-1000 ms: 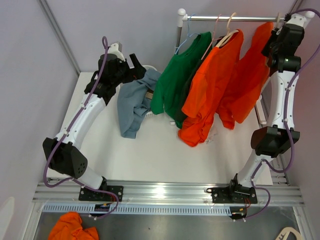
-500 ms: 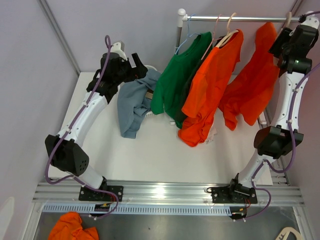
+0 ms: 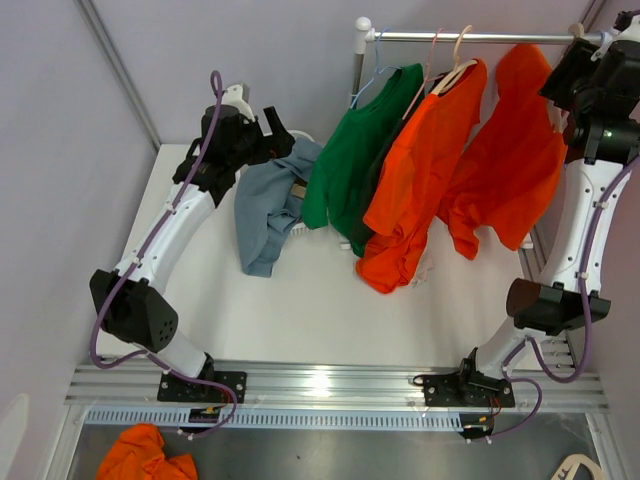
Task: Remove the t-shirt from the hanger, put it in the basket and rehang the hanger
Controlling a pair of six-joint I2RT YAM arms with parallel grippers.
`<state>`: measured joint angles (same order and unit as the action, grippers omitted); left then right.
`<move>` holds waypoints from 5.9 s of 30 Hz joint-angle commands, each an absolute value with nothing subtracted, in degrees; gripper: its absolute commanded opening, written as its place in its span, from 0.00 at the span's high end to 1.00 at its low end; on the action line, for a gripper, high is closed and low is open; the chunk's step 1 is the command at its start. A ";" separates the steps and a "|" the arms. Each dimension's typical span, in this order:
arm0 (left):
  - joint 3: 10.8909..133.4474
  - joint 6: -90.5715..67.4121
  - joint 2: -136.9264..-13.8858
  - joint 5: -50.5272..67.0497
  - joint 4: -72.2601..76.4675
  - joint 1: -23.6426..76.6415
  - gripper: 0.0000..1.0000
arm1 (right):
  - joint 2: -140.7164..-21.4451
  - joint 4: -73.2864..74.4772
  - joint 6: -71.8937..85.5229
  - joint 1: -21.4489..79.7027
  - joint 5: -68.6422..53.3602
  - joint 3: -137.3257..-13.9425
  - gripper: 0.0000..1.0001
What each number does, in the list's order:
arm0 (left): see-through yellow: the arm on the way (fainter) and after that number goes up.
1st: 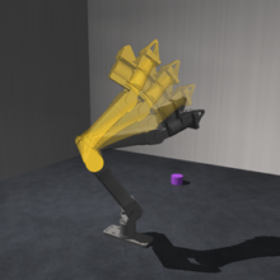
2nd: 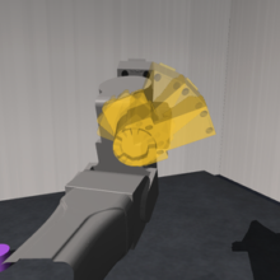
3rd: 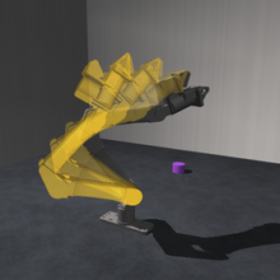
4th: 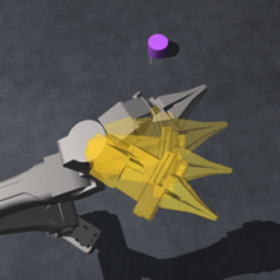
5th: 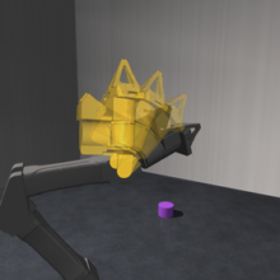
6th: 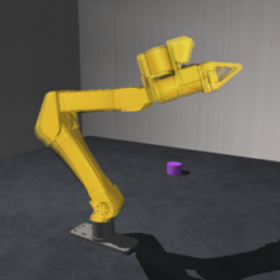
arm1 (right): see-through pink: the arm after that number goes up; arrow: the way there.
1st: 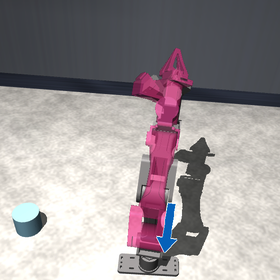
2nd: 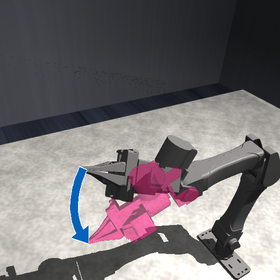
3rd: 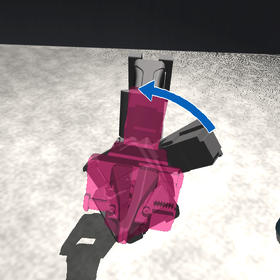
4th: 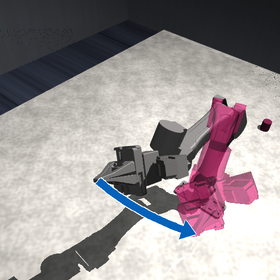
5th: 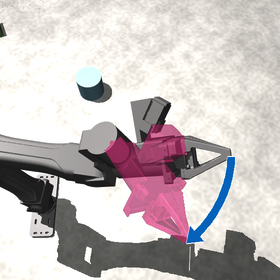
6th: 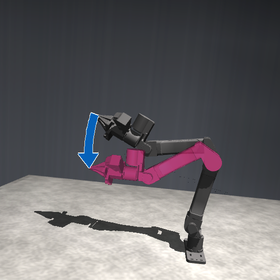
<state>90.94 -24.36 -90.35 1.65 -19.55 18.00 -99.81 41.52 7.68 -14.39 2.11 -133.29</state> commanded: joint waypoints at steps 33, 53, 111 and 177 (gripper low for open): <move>87.54 -22.85 -85.43 -0.79 -16.61 20.04 0.01 | -106.87 35.95 13.80 9.58 6.94 -137.62 0.42; 87.98 -22.50 -86.66 -0.62 -15.91 20.04 0.00 | -108.19 38.58 8.88 10.55 17.05 -140.45 0.73; 88.24 -22.67 -84.38 -1.50 -16.87 21.09 0.00 | -88.60 45.44 6.58 -4.94 7.04 -133.86 0.39; 81.74 -22.41 -79.81 -1.41 -16.17 21.09 0.00 | -103.80 18.97 2.28 20.04 17.76 -122.77 0.39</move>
<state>82.17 -23.31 -81.58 -1.32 -18.09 20.67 -105.51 17.04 1.21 19.81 21.08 -117.95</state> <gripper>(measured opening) 0.994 0.578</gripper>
